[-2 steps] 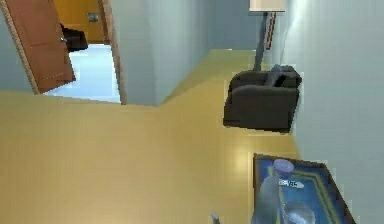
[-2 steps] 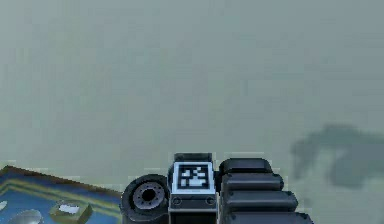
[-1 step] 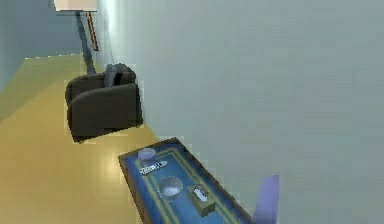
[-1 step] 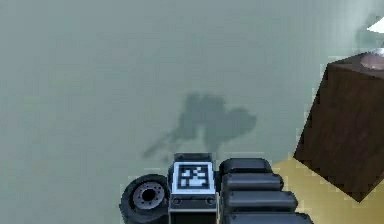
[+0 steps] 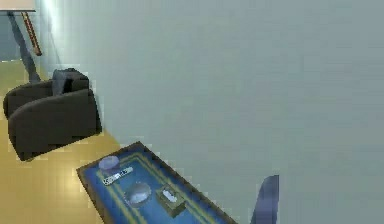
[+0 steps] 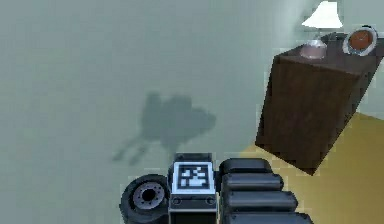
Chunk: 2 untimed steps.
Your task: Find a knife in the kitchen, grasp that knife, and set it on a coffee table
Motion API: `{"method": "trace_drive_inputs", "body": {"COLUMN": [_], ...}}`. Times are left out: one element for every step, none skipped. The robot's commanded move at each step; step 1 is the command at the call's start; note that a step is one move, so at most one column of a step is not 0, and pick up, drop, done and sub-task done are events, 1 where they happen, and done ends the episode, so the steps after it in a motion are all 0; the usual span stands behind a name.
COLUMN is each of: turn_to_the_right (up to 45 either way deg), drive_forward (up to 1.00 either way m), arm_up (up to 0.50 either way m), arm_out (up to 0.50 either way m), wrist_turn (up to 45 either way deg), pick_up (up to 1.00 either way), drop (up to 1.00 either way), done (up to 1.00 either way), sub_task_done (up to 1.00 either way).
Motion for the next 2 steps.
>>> {"method": "trace_drive_inputs", "body": {"turn_to_the_right": [-45.0,-3.0], "drive_forward": [0.0,0.0], "arm_up": [0.0,0.0], "arm_out": [0.0,0.0], "wrist_turn": [0.0,0.0], "pick_up": [0.0,0.0], "drop": [0.0,0.0], "done": [0.0,0.0], "sub_task_done": [0.0,0.0]}}
